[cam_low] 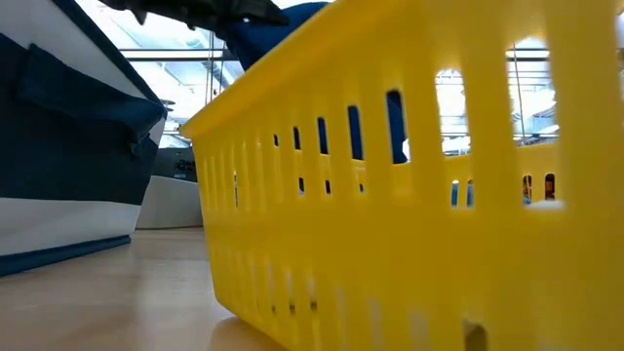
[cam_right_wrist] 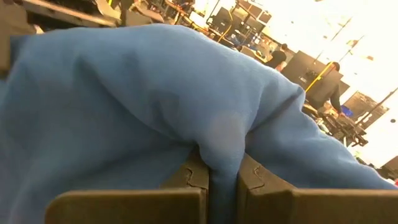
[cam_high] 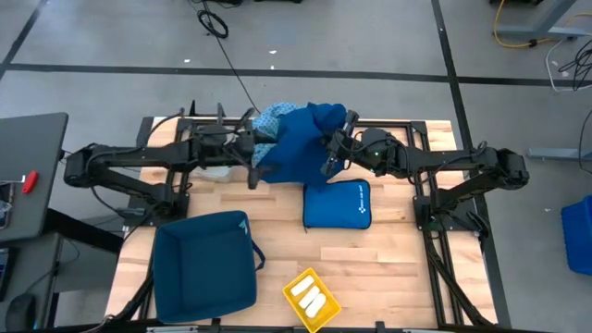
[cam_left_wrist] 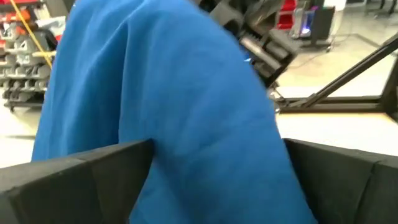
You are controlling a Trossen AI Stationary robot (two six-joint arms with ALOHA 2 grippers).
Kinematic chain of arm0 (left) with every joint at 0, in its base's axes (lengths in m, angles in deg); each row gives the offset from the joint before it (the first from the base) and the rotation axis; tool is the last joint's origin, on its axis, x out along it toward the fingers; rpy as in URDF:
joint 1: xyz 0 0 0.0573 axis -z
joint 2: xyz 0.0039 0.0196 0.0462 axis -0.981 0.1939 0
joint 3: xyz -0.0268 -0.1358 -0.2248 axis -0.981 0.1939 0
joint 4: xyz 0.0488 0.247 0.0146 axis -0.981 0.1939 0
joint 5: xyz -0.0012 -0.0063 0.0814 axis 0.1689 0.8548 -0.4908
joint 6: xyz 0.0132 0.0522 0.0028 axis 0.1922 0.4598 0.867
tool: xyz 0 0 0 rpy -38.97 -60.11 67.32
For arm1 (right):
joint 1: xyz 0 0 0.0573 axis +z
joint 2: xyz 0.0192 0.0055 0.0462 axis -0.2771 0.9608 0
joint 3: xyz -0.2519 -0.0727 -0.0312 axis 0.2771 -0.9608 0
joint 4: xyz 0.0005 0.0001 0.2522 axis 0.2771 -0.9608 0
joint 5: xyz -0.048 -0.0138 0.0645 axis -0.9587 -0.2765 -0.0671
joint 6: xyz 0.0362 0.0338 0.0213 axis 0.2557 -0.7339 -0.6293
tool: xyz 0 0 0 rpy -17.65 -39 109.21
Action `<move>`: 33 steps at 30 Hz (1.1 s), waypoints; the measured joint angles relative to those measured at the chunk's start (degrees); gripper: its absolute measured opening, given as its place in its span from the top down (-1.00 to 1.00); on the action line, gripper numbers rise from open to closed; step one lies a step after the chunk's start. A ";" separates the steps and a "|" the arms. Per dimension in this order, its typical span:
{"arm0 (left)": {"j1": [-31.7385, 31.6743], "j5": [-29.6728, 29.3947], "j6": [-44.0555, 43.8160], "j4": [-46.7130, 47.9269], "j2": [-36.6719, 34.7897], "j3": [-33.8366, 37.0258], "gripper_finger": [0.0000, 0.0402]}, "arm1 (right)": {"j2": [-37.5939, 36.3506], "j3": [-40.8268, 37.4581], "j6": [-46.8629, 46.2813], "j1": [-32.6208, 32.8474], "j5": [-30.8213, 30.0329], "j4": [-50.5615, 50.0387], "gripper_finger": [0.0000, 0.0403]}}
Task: Pick & place medical supplies in basket/bin
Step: Put the dark blue patient gown into the blue bin
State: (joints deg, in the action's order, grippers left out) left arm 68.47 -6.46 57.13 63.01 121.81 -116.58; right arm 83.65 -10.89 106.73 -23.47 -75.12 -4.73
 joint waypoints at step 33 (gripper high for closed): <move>-4.62 -0.31 10.66 -1.77 20.97 -14.60 0.84 | -0.02 0.04 -0.04 1.16 6.76 -0.83 0.78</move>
State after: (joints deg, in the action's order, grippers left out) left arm 63.85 -6.78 67.79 61.24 142.78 -131.18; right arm 83.63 -10.84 106.69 -22.30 -68.36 -5.57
